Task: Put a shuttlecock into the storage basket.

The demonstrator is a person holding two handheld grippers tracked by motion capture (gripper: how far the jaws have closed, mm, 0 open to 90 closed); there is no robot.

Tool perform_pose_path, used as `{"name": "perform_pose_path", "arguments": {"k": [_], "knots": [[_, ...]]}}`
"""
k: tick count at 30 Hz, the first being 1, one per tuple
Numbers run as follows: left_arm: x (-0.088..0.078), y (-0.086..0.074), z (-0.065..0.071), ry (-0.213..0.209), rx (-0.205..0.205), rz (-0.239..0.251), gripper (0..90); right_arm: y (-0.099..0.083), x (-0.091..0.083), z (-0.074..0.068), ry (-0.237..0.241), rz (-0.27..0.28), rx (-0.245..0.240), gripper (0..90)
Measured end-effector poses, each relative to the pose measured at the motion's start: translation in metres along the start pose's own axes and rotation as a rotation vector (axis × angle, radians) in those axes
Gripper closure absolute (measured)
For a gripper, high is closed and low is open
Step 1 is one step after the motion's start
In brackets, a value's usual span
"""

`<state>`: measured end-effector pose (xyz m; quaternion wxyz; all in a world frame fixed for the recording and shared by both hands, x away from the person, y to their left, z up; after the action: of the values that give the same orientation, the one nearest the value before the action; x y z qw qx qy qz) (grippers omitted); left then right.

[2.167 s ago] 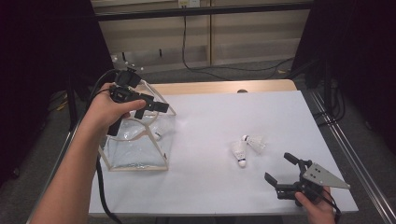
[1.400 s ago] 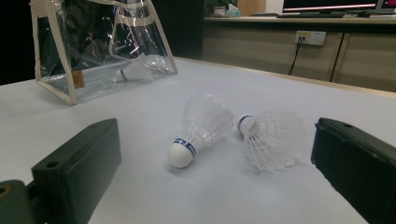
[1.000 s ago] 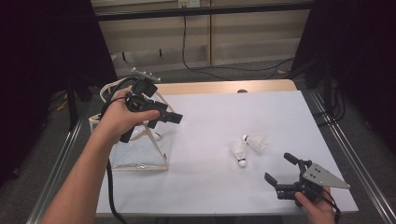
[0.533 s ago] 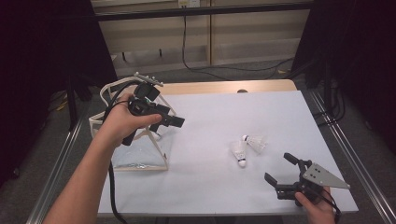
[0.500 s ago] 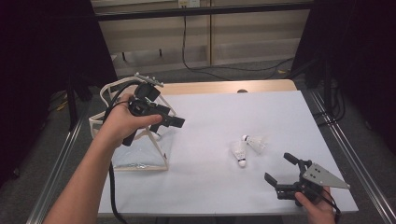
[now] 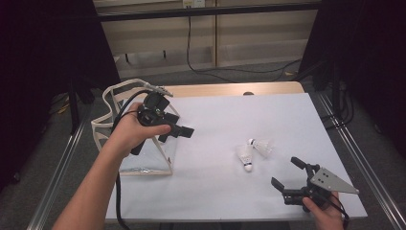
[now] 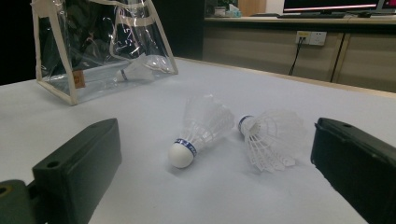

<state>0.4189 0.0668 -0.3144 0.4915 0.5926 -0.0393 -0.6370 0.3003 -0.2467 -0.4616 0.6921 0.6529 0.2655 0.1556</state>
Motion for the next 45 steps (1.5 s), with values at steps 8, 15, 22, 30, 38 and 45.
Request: {"name": "perform_pose_path", "arguments": {"k": [8, 15, 22, 30, 38, 45], "knots": [[0.010, -0.008, 0.003, -0.010, 0.018, -0.017, 16.6, 0.000, 0.000, 0.000, 0.001, 0.002, 0.002, 1.7], [0.015, -0.010, 0.006, 0.006, 0.030, -0.001, 13.8, 0.000, 0.000, 0.000, 0.001, 0.002, 0.002, 1.7], [0.010, -0.007, 0.011, -0.006, 0.041, 0.007, 14.6, 0.000, 0.000, 0.000, 0.001, -0.001, -0.003, 1.7], [0.017, -0.008, 0.020, -0.039, 0.056, 0.010, 13.7, 0.000, 0.000, -0.001, 0.002, 0.000, -0.002, 1.6], [0.026, -0.012, 0.023, -0.051, 0.060, 0.009, 12.8, 0.000, 0.000, 0.000, 0.002, 0.002, 0.001, 1.7], [0.034, -0.020, 0.023, -0.048, 0.069, -0.003, 12.4, 0.000, 0.000, 0.000, 0.003, 0.000, -0.002, 1.7]]}}
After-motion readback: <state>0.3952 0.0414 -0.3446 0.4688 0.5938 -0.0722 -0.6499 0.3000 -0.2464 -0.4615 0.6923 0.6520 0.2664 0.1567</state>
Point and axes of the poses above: each handheld gripper's, and its own axes: x roughly forward along the jaws, y roughly out of its top, z roughly to its right, the point moved 8 cm from there along x, roughly forward along the jaws, and after that the axes turned 3 degrees about -x, right-handed, at the moved point
